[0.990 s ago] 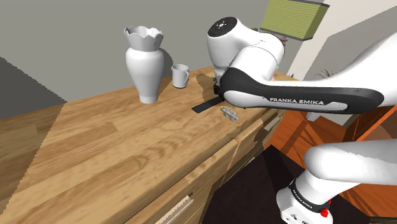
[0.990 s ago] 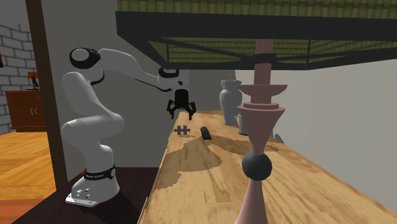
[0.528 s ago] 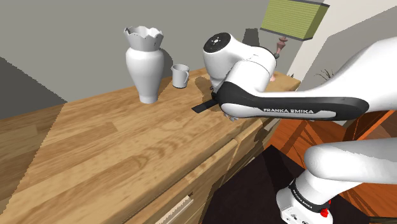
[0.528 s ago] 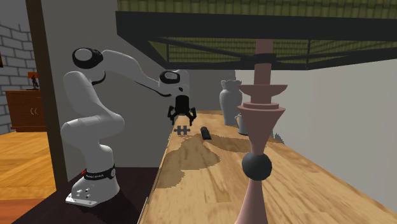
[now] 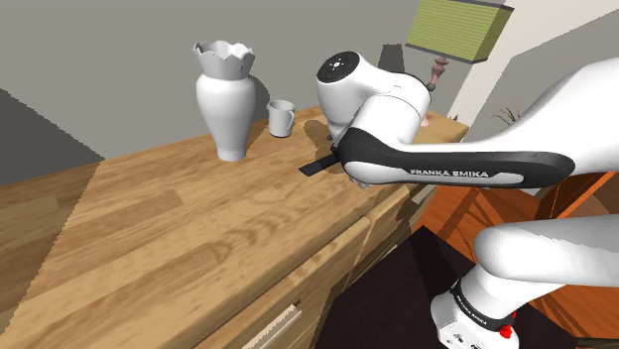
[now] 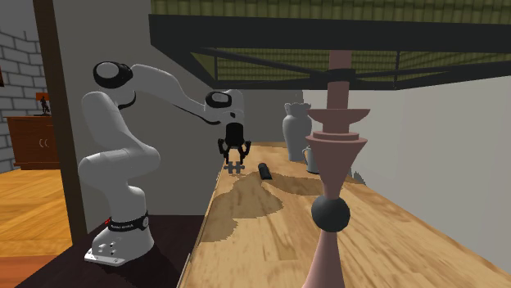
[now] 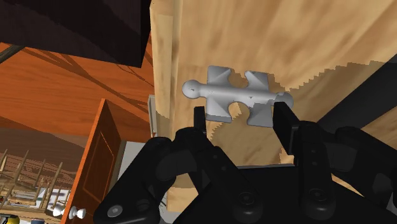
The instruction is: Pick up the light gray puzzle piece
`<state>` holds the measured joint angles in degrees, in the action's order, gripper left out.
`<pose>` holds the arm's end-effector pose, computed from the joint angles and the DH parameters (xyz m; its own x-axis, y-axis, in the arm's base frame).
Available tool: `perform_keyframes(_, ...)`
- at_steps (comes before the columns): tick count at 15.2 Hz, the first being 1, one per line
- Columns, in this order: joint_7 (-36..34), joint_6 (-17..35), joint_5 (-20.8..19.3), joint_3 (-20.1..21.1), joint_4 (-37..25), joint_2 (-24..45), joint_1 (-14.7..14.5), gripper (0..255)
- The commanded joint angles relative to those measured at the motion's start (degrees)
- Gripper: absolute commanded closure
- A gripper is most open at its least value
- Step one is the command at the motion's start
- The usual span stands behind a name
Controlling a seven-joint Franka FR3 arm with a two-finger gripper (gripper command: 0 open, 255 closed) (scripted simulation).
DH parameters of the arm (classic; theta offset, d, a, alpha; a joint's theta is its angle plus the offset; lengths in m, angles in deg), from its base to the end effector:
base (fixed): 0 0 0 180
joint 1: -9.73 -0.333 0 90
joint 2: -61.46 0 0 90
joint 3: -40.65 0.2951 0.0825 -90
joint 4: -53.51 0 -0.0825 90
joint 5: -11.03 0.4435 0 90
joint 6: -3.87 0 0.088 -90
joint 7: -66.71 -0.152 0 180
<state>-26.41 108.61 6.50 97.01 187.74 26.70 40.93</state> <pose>0.4439 0.1724 0.3757 0.2627 -0.7970 0.5439 -0.9639 -0.2424 0.1102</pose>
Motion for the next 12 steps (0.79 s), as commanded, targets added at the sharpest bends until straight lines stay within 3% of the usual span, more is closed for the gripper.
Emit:
perform_keyframes(1,0.0,0.0,0.0,0.0,0.0,0.0,0.0,255)
perform_keyframes(12,3.4,-6.6,-0.6,-3.2,-5.9,-1.2,-0.4,255)
